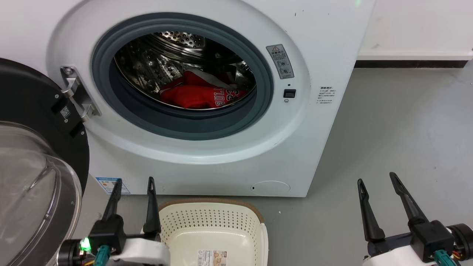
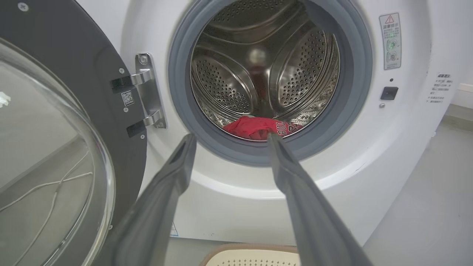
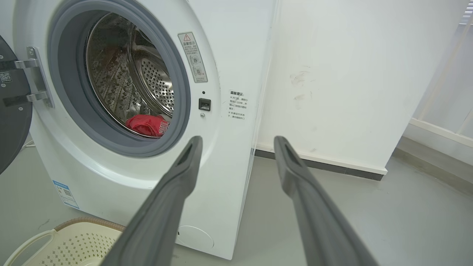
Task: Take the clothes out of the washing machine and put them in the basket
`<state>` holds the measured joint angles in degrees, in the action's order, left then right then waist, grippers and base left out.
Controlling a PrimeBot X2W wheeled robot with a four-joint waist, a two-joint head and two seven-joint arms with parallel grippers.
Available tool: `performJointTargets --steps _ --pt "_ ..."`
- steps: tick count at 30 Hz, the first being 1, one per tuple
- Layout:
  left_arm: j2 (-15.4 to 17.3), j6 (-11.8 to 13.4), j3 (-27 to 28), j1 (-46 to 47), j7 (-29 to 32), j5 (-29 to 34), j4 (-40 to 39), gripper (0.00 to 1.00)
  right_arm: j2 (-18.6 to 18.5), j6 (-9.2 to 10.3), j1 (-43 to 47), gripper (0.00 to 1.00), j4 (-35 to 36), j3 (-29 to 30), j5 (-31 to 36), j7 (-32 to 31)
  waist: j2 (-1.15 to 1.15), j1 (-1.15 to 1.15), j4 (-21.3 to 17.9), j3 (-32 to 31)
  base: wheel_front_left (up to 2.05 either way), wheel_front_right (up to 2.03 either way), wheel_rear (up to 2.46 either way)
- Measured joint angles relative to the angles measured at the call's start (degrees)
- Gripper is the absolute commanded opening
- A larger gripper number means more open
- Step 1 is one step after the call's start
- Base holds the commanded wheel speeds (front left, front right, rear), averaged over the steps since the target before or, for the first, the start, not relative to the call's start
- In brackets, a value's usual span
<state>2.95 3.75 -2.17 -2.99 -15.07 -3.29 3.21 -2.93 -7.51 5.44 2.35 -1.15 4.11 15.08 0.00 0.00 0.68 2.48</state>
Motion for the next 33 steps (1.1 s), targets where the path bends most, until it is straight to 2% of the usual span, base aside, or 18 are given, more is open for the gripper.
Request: performJointTargets --steps 7,15,27,33 --pt "0.24 -2.08 2.43 8.71 0.0 0.44 3.28 1.0 0.0 0.0 -1.53 1.0 0.51 -0.57 0.07 0.0 0.0 0.0 -1.19 2.47 0.0 0.0 0.0" --pt "2.85 -4.02 5.24 23.88 0.0 0.62 11.82 1.0 -0.01 0.0 -4.89 1.0 1.2 -1.26 0.03 0.0 0.0 0.0 -3.92 7.19 0.0 0.0 0.0" --pt "8.32 -6.57 3.85 49.24 0.05 2.65 31.87 1.0 -0.03 0.0 -10.59 1.0 2.46 -1.72 -1.32 0.01 0.0 0.01 -8.98 16.81 0.0 0.0 0.0" --pt "12.81 -7.12 3.27 62.99 5.2 3.55 43.84 1.0 -0.02 -0.01 -13.74 1.0 3.33 -1.79 -2.42 0.01 0.0 0.01 -11.34 22.39 0.0 0.0 0.0"
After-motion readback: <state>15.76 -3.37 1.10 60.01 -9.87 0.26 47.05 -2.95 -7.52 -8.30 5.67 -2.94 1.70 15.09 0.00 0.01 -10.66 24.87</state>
